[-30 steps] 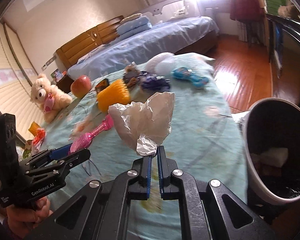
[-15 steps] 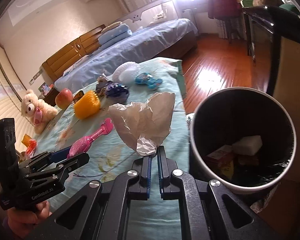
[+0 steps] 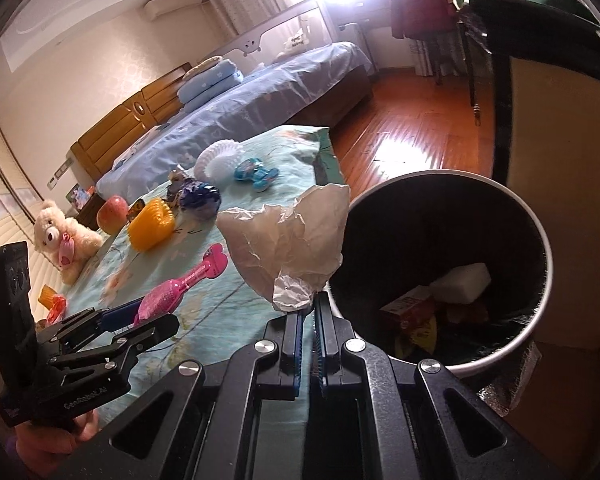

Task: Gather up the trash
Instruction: 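Carry the pink brush and tissue over the bin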

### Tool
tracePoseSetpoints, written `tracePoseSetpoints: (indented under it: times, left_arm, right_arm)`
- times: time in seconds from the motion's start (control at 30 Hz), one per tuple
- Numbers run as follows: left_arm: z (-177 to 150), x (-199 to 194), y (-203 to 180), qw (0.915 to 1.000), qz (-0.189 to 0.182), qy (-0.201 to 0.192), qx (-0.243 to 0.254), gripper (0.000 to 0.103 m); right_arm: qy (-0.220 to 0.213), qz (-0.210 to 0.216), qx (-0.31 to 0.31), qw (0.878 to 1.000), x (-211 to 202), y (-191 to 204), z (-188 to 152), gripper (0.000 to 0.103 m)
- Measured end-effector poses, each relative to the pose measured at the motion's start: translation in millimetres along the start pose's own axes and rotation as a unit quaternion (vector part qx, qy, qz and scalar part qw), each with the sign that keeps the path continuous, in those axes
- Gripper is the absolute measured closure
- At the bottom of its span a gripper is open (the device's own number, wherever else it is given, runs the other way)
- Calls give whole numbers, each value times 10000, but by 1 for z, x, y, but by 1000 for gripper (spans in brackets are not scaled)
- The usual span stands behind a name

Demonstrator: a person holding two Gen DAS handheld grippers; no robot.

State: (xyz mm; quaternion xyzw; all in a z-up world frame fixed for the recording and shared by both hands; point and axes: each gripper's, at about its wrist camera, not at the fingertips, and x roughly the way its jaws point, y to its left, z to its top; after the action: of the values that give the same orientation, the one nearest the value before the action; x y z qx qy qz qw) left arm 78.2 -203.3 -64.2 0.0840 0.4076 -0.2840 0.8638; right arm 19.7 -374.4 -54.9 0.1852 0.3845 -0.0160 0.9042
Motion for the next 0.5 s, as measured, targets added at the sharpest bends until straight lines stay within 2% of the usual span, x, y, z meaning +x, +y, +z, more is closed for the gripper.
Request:
tracePoseSetpoints:
  times: [0.5]
  left_arm:
    - [16,17,-44,9991,-222,78,365,54]
  right_arm:
    - [-176,-293,355,9988,-20,-46,2,97]
